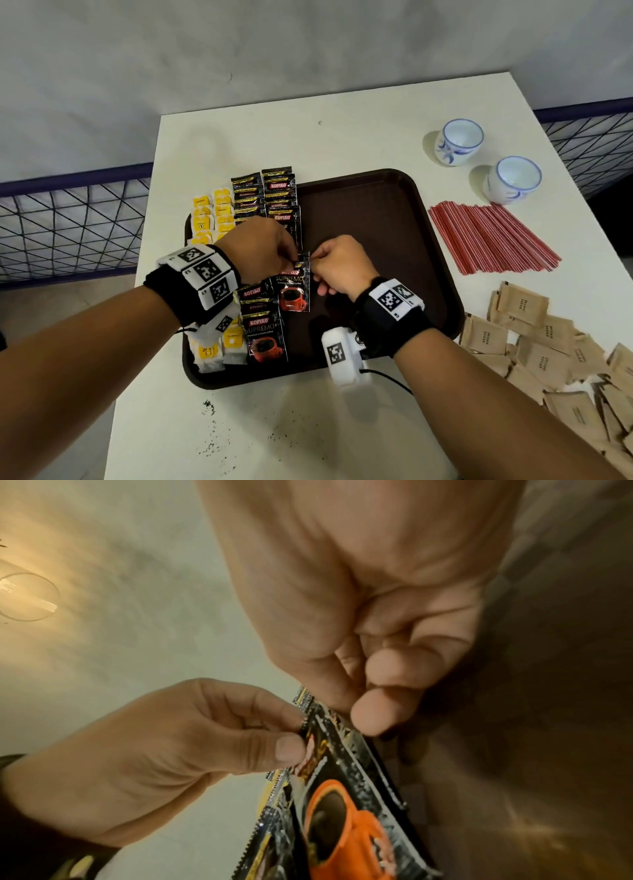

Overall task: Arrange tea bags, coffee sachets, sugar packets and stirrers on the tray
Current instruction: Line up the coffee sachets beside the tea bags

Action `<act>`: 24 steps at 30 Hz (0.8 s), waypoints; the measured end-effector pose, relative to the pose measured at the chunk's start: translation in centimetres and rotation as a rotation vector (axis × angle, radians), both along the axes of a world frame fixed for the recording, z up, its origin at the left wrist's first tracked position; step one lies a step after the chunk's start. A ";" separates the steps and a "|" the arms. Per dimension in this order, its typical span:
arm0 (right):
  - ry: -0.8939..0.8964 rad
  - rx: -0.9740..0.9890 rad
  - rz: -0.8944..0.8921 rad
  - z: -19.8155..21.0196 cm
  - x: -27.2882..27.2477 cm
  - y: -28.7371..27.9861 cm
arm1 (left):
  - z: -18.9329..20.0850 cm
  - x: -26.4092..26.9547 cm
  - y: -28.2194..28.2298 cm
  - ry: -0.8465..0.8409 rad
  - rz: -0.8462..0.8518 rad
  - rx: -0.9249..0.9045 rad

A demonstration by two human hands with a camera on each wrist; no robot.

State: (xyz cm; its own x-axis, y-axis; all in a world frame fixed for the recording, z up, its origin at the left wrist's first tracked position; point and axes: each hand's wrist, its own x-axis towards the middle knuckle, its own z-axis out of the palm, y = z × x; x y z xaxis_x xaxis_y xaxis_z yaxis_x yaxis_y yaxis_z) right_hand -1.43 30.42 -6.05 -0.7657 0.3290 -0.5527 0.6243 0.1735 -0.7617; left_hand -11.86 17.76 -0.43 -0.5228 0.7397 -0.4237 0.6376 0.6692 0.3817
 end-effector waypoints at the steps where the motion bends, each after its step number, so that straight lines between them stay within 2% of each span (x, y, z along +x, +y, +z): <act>1: 0.009 0.008 -0.001 0.0 -0.2 0.0 | -0.1 0.0 -0.1 0.014 -0.004 0.005; 9: 0.060 -0.006 -0.024 -0.1 -1.0 0.4 | -0.8 -0.1 -0.7 0.117 -0.029 -0.005; 13: 0.072 -0.030 -0.004 -0.4 -1.0 0.6 | -0.8 -0.1 -1.0 0.162 -0.038 0.055; 18: 0.089 -0.094 -0.030 -0.4 -1.3 0.4 | -1.0 0.2 -0.9 0.234 -0.037 0.010; 24: 0.080 -0.112 -0.079 -0.4 -1.8 0.1 | -1.4 1.2 -0.5 0.358 -0.110 -0.100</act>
